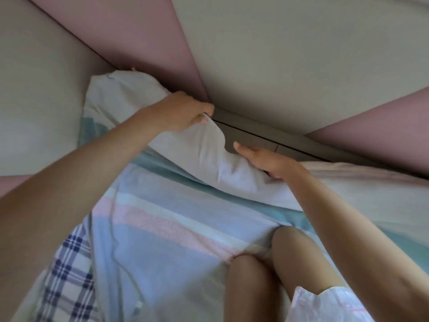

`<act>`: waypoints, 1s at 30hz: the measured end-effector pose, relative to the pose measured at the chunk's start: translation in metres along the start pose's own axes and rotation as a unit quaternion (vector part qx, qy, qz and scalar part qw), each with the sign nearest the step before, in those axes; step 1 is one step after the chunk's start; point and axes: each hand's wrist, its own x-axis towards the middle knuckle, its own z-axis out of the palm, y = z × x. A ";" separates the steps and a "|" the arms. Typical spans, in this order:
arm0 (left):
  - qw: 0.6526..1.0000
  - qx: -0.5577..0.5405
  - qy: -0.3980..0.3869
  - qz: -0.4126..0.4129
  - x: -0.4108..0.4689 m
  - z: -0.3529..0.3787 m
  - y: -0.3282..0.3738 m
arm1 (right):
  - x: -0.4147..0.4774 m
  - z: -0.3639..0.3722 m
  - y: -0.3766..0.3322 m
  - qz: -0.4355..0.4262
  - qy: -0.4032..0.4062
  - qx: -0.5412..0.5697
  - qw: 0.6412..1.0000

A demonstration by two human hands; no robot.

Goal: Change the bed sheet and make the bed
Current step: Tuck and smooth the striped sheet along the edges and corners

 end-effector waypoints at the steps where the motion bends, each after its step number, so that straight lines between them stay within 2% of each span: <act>1: 1.000 0.010 0.000 0.008 0.005 0.006 0.000 | -0.004 0.001 -0.001 -0.002 -0.006 0.000 1.000; 4: 0.998 0.018 -0.065 -0.009 0.015 0.026 -0.006 | -0.011 0.001 0.000 -0.026 -0.050 -0.019 0.998; 7: 0.991 0.027 -0.120 -0.051 0.017 0.033 -0.009 | -0.007 0.004 0.001 -0.049 -0.044 -0.018 0.998; 11: 0.977 0.035 -0.170 -0.126 0.022 0.030 -0.013 | 0.000 0.006 0.011 -0.034 -0.021 0.134 0.990; 13: 0.968 0.020 -0.199 -0.152 0.025 0.030 -0.016 | 0.007 0.005 0.013 -0.011 -0.019 0.164 0.986; 17: 0.954 -0.005 -0.238 -0.180 0.019 0.034 -0.020 | 0.015 0.004 -0.004 0.019 -0.049 0.028 0.998; 19: 0.954 -0.013 -0.235 -0.185 0.012 0.037 -0.023 | 0.013 0.003 -0.019 0.005 -0.054 -0.085 0.995; 21: 0.956 -0.017 -0.228 -0.185 0.007 0.037 -0.025 | 0.011 0.010 -0.037 -0.045 -0.001 -0.270 0.962; 23: 0.955 -0.025 -0.226 -0.191 0.005 0.036 -0.025 | 0.007 0.031 -0.064 -0.143 0.102 -0.407 0.896; 24: 0.955 -0.024 -0.224 -0.195 0.004 0.035 -0.026 | 0.007 0.045 -0.077 -0.186 0.114 -0.404 0.888; 27: 0.948 -0.025 -0.243 -0.204 0.003 0.032 -0.027 | 0.007 0.085 -0.113 -0.174 0.038 -0.309 0.934; 28: 0.947 -0.030 -0.246 -0.204 0.001 0.033 -0.026 | 0.009 0.095 -0.117 -0.160 0.044 -0.317 0.934; 30: 0.952 -0.044 -0.226 -0.201 -0.003 0.035 -0.027 | 0.011 0.110 -0.120 -0.147 0.075 -0.380 0.910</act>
